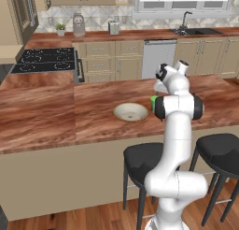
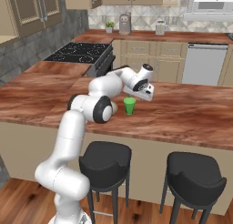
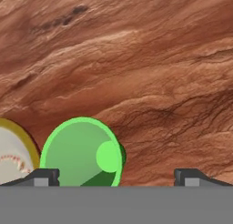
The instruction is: Place the cup inside the bowl on the dining table and move the bowl to any counter.
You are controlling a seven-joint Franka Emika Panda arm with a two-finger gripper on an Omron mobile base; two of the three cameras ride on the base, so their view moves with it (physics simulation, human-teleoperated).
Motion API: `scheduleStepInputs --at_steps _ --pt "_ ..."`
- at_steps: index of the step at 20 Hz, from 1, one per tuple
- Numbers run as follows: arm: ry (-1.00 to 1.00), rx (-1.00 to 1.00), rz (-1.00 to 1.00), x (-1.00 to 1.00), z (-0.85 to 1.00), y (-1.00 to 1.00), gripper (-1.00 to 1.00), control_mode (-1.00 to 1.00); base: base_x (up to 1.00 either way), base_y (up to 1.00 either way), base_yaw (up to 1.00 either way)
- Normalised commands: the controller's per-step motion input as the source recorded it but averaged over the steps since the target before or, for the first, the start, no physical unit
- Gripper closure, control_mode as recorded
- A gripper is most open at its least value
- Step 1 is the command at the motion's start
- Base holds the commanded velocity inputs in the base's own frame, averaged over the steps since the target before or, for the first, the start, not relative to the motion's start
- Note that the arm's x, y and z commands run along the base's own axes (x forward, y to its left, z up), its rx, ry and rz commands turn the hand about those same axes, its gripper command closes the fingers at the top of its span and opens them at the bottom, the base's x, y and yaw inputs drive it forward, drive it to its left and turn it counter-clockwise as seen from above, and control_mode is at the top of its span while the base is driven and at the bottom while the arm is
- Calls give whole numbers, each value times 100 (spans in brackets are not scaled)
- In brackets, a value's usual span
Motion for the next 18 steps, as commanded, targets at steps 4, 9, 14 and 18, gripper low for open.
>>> scheduleStepInputs --at_steps 4,9,14,18 --pt "0 1 0 5 -22 0 -100 -100 0 0 0" --pt "0 0 0 4 -15 0 -100 -100 0 0 0" --pt "0 0 0 0 -15 0 -100 -100 0 0 0" --pt "0 0 0 0 -13 0 -100 -100 0 0 0"
